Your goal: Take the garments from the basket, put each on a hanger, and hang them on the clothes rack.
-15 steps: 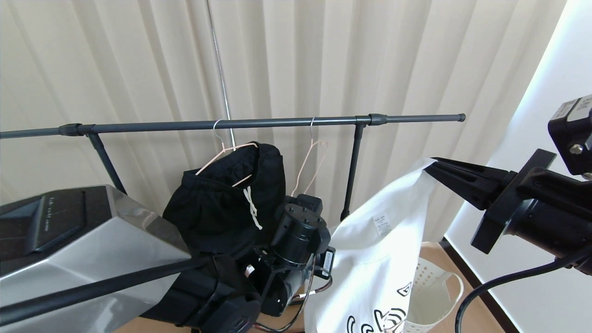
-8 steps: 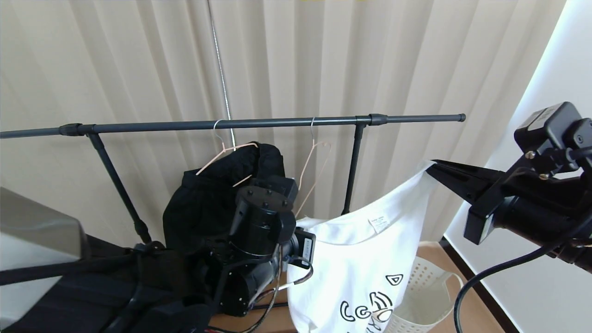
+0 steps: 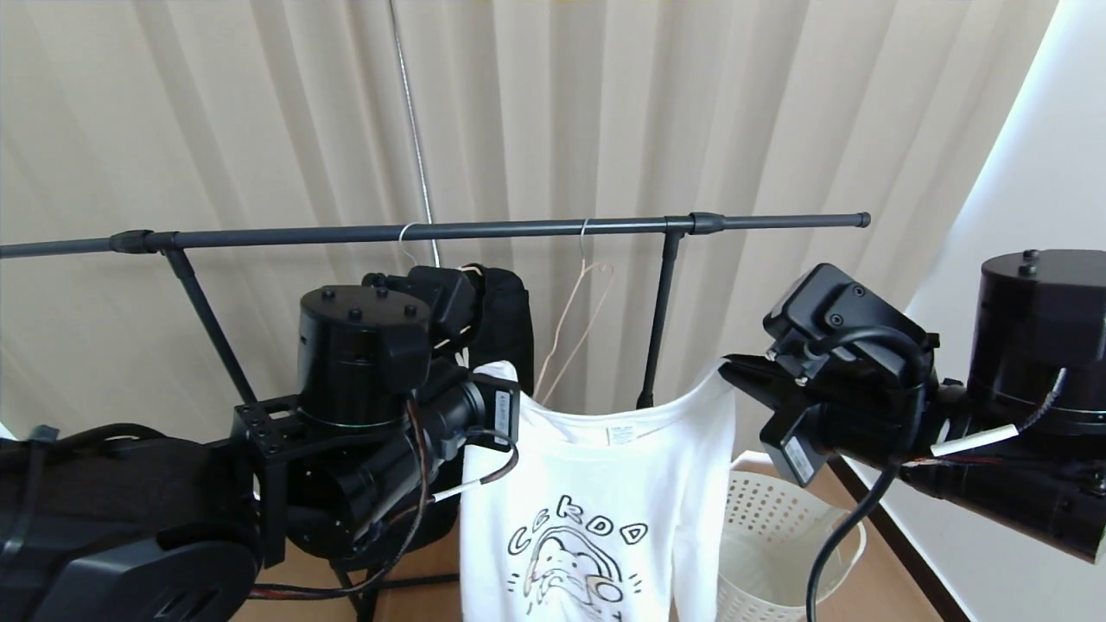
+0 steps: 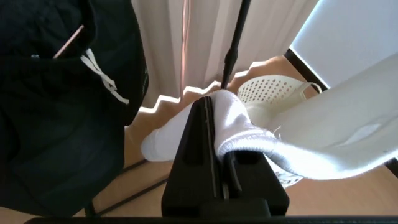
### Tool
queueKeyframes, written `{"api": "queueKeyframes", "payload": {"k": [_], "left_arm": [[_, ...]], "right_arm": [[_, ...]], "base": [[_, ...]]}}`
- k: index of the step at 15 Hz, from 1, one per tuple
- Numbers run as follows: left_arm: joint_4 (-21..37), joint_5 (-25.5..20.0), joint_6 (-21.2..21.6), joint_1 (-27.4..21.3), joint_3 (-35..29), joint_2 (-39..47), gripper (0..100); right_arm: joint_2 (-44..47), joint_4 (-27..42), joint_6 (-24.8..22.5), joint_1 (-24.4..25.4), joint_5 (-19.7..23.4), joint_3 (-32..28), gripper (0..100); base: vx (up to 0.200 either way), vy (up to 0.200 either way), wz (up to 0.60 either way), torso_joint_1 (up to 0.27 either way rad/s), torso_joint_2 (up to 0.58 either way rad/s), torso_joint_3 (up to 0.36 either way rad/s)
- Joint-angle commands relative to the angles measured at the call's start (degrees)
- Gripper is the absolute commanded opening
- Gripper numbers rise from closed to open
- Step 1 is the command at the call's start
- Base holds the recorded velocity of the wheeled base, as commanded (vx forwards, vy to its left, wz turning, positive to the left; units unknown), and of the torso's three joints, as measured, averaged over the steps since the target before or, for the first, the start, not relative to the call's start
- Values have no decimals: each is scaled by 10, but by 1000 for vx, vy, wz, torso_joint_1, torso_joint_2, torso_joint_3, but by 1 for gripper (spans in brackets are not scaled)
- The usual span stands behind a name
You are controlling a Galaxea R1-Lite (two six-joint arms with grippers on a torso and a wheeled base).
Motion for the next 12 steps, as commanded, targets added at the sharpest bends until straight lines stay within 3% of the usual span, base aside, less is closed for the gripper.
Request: {"api": "queueKeyframes", "payload": {"k": [1,5,9,12], "left_arm": [[-1,0,0,7,13,-30,0],[-2,0,0,7,24,-38,0],[-2,-1,0,4,24,-37,0],[-2,-6,1,6,7,-31,0]], "right_arm": [[20,0,3,3,-14,-7,0],[38,1,29,17,-45,-14,0],[40,0,76,25,-47,-32,0],[36,5,84,23,-52,-37,0]], "base": [[0,0,0,0,0,0],[0,0,0,0,0,0],[0,0,0,0,0,0],[0,0,0,0,0,0]]}}
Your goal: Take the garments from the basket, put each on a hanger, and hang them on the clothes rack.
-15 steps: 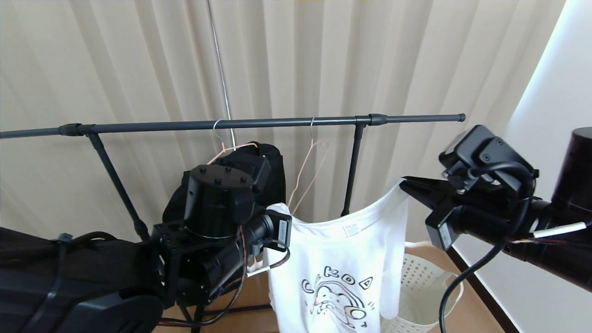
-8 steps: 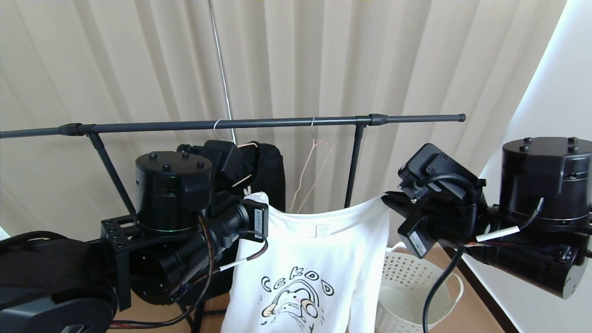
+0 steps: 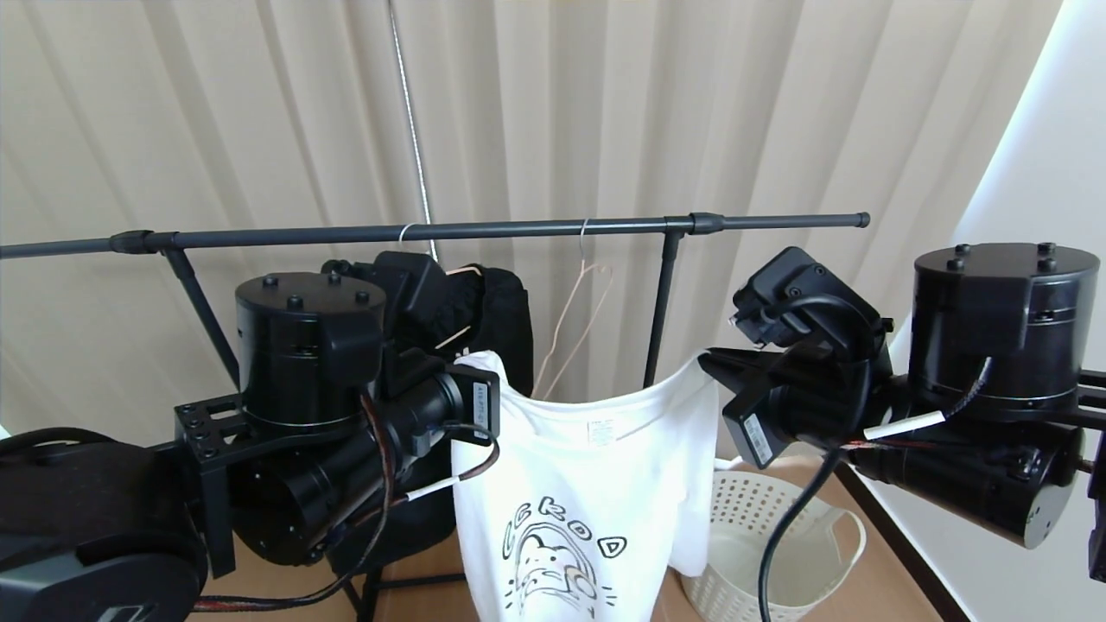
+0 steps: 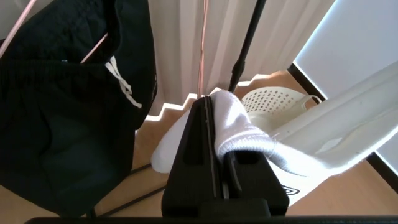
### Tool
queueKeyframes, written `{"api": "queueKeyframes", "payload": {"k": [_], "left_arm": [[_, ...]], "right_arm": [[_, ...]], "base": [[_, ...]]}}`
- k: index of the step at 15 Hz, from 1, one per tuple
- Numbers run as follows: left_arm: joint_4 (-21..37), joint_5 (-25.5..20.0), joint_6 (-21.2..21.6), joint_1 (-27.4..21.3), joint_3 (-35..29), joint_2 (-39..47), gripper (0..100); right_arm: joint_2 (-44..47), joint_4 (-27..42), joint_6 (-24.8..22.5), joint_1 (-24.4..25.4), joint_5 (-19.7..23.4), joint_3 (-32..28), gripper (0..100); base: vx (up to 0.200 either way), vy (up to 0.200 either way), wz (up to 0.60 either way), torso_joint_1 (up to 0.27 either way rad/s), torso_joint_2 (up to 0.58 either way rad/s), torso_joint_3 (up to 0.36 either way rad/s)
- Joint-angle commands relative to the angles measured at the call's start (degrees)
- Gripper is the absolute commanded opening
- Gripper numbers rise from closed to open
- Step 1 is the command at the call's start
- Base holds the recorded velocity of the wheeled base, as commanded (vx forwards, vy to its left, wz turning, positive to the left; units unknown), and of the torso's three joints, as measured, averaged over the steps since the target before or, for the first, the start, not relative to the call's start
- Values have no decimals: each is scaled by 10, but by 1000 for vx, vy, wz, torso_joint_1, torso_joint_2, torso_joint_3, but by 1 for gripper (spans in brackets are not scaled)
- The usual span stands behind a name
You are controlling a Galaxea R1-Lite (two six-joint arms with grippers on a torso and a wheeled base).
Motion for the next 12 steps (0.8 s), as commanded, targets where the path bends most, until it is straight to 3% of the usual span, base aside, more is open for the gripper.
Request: {"api": "queueKeyframes", "payload": {"k": [1,3,5,8,12], "left_arm": [[0,0,0,0,-9,7,0],[0,-4,1,1,-34,22,0],[0,-21,1,4,-71,41,0],[0,-72,0,16,-124,67,0],[1,-123,0,35,-185,101,0]], "right_arm": [[-4,1,0,-1,-2,0,0],[-21,29,-1,-1,-9,1,0],[-53,102,-3,5,-8,-2,0],[-78,173,-1,61,-6,-14,0],[-71,174,16,112,-6,-15,0]], "base": [[0,0,0,0,0,0],[0,0,0,0,0,0],[0,0,0,0,0,0],[0,0,0,0,0,0],[0,0,0,0,0,0]]}}
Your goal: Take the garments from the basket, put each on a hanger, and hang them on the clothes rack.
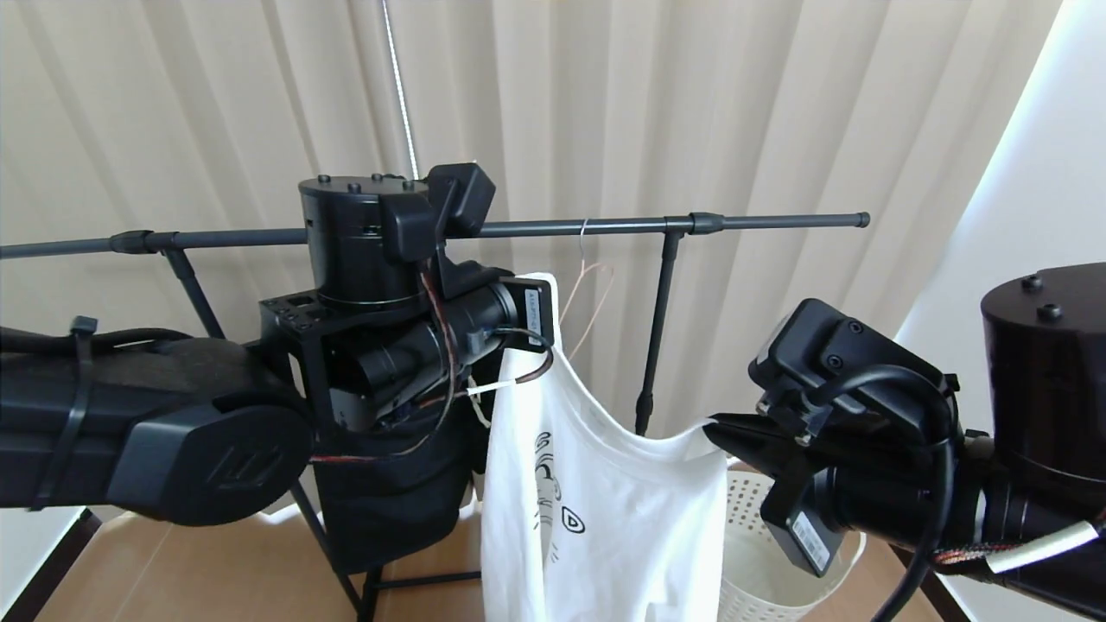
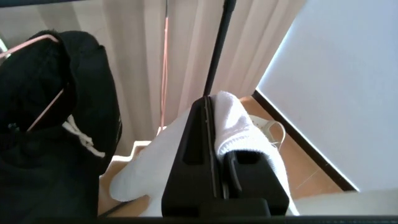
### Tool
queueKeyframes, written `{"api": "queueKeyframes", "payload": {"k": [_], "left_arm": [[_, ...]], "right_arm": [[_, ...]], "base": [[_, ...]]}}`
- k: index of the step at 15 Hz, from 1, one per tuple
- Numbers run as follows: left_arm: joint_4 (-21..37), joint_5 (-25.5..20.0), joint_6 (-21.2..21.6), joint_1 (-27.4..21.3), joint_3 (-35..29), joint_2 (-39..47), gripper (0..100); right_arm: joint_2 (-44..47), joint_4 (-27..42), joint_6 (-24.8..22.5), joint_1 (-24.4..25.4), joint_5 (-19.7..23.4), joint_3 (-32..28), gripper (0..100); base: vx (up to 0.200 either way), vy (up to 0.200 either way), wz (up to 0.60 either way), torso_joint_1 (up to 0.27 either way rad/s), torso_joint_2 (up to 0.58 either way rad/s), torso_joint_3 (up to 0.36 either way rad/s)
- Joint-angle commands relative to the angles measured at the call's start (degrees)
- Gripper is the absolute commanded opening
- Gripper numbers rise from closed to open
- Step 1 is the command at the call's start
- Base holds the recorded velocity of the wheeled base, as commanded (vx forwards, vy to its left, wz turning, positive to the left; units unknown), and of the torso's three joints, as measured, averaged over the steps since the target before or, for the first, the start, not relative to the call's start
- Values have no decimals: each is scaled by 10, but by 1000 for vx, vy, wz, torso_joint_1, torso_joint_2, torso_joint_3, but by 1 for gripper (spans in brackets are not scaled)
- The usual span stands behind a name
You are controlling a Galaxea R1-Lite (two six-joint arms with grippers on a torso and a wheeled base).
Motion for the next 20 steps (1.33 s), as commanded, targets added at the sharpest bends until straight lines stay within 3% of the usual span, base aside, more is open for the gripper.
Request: {"api": "queueKeyframes", "payload": {"k": [1,6,8,13,17,18,20], "left_arm": [[0,-12,-1,5,-25,26,0],[-2,-50,-2,10,-68,59,0],[-2,-51,-2,9,-74,64,0],[0,-50,-2,13,-71,64,0],[21,-44,-2,26,-65,49,0],[72,-44,-2,38,-61,21,0],[127,-43,-1,43,-49,-13,0]], "right_arm": [[5,-1,12,24,0,-3,0],[47,-11,93,76,14,-23,0],[50,-24,121,84,56,-26,0],[43,-31,130,82,70,-26,0],[33,1,97,25,61,-28,0],[30,17,69,-21,43,-31,0],[38,14,53,-67,17,-35,0]], "base": [[0,0,0,0,0,0],[0,0,0,0,0,0],[0,0,0,0,0,0],[0,0,0,0,0,0],[0,0,0,0,0,0],[0,0,0,0,0,0],[0,0,0,0,0,0]]}}
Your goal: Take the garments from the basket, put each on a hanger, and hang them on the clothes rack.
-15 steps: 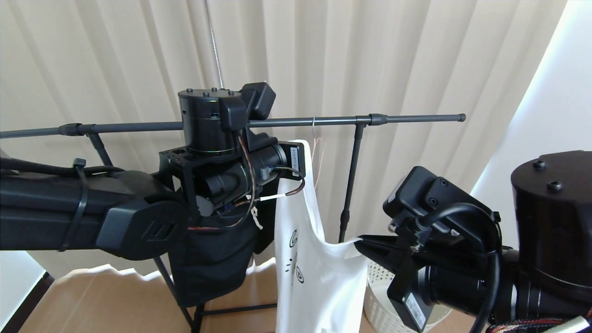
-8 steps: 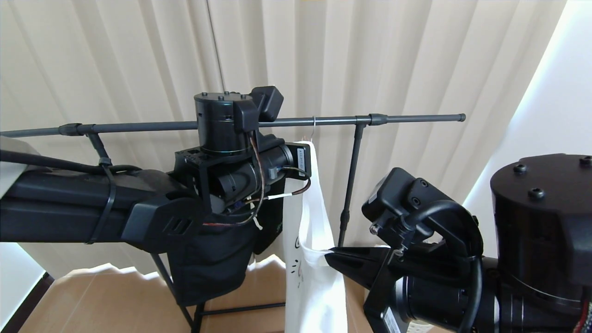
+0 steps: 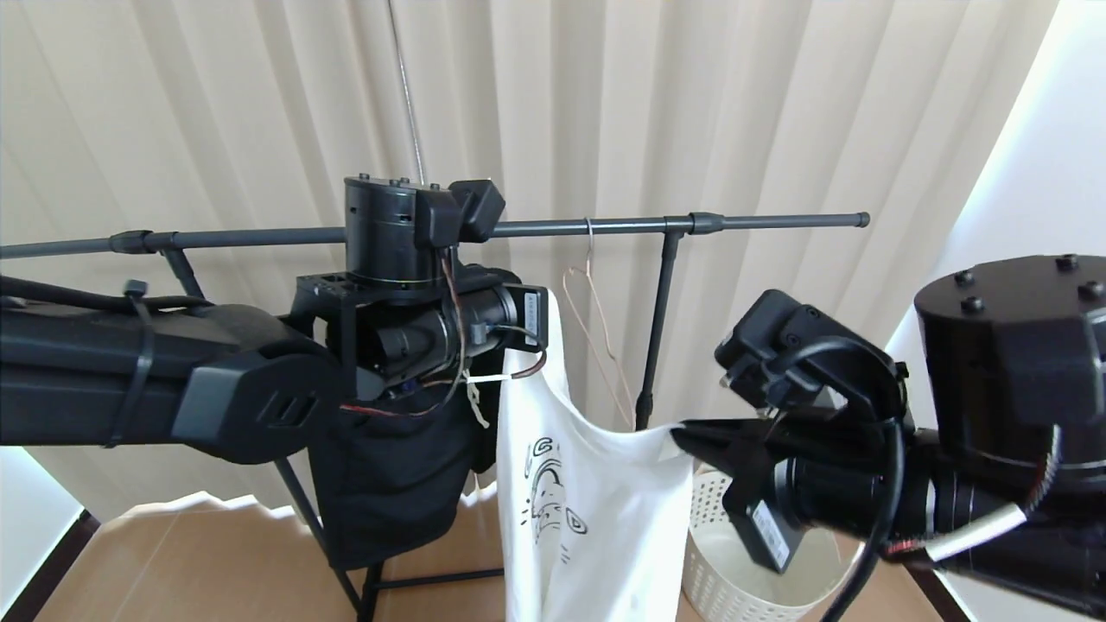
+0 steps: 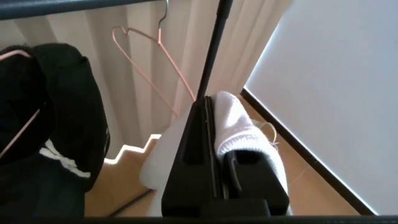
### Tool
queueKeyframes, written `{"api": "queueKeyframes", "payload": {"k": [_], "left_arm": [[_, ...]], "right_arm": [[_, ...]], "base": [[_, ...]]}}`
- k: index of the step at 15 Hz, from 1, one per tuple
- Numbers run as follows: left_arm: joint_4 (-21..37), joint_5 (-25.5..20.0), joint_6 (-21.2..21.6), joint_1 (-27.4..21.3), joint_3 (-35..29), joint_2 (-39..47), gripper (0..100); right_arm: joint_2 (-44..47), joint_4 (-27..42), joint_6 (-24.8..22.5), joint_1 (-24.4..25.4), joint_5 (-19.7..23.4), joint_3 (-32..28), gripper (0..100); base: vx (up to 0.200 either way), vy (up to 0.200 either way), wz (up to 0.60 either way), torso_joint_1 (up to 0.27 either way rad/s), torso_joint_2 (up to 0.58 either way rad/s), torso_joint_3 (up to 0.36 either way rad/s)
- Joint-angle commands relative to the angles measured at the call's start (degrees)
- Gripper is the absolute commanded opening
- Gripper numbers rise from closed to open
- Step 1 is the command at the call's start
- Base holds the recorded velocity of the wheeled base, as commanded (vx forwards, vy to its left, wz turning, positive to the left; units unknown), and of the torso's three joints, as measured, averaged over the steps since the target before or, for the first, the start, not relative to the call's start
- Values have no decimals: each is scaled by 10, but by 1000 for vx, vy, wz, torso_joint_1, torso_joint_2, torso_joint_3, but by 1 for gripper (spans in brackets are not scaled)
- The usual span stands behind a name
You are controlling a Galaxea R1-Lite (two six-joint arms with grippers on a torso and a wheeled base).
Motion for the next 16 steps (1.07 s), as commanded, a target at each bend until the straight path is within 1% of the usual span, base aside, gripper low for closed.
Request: {"api": "queueKeyframes", "payload": {"k": [1,2,3,4,5,7,9,11,13,14,15,16], "left_arm": [[46,1,2,9,13,-54,0],[90,2,3,9,18,-70,0],[97,2,3,9,19,-73,0],[141,2,3,7,23,-90,0],[151,2,3,5,32,-98,0],[153,2,3,-14,64,-111,0],[153,2,3,-40,95,-119,0],[153,2,2,-65,120,-120,0],[151,2,-3,-98,136,-118,0],[151,0,-9,-107,136,-117,0],[148,-7,-36,-134,133,-114,0],[143,-8,-54,-153,129,-112,0]], "right_arm": [[11,-2,-14,-58,-28,-6,0],[24,-3,-13,-72,-39,-19,0],[25,-4,-13,-75,-41,-21,0],[45,-4,-10,-91,-54,-37,0],[54,-5,-5,-92,-61,-44,0],[81,-47,25,-92,-76,-53,0],[103,-94,40,-91,-90,-54,0],[119,-130,52,-90,-90,-56,0],[141,-167,85,-82,-91,-73,0],[148,-172,95,-77,-91,-80,0],[163,-177,126,-66,-91,-96,0],[171,-177,146,-58,-92,-106,0]], "base": [[0,0,0,0,0,0],[0,0,0,0,0,0],[0,0,0,0,0,0],[0,0,0,0,0,0],[0,0,0,0,0,0],[0,0,0,0,0,0],[0,0,0,0,0,0],[0,0,0,0,0,0],[0,0,0,0,0,0],[0,0,0,0,0,0],[0,0,0,0,0,0],[0,0,0,0,0,0]]}}
